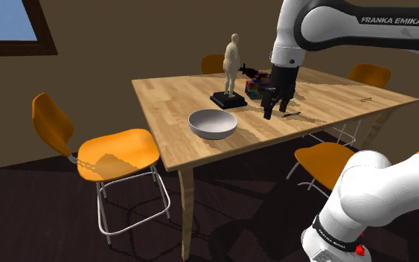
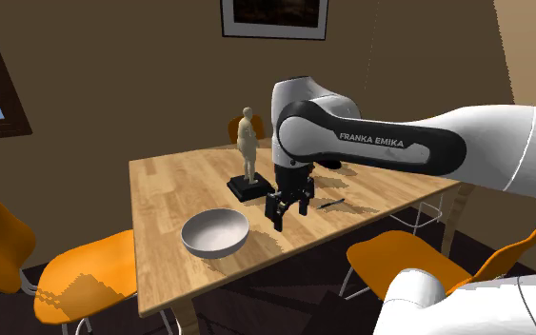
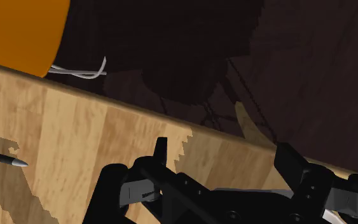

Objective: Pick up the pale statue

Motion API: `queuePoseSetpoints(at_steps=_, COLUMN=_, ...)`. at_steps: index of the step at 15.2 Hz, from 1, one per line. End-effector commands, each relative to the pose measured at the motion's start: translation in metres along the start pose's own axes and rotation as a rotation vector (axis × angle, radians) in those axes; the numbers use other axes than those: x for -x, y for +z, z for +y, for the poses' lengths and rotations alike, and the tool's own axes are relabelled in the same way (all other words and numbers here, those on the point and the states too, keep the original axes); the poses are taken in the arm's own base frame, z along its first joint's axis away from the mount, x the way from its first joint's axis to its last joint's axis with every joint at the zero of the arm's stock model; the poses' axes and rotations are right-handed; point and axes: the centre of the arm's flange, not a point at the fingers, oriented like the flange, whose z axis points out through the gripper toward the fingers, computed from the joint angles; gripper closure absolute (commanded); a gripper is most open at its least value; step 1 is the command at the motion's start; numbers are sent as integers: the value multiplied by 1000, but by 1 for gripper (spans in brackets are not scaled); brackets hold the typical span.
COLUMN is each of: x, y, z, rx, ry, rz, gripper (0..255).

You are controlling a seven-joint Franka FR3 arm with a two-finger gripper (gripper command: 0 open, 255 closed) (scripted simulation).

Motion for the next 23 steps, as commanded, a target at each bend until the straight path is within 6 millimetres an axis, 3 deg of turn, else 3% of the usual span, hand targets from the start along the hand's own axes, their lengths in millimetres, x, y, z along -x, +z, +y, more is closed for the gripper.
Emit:
queuePoseSetpoints(at_steps=1, x=0, y=0, z=0, rx=0, ry=0, rz=0, gripper=0)
queuePoseSetpoints(at_steps=12, x=-101, y=-44, z=53, rx=-19, ry=59, rz=172, gripper=0)
queuePoseSetpoints(at_steps=23, x=-190, y=-103, z=112, rx=-37, ry=118, rz=344, gripper=0)
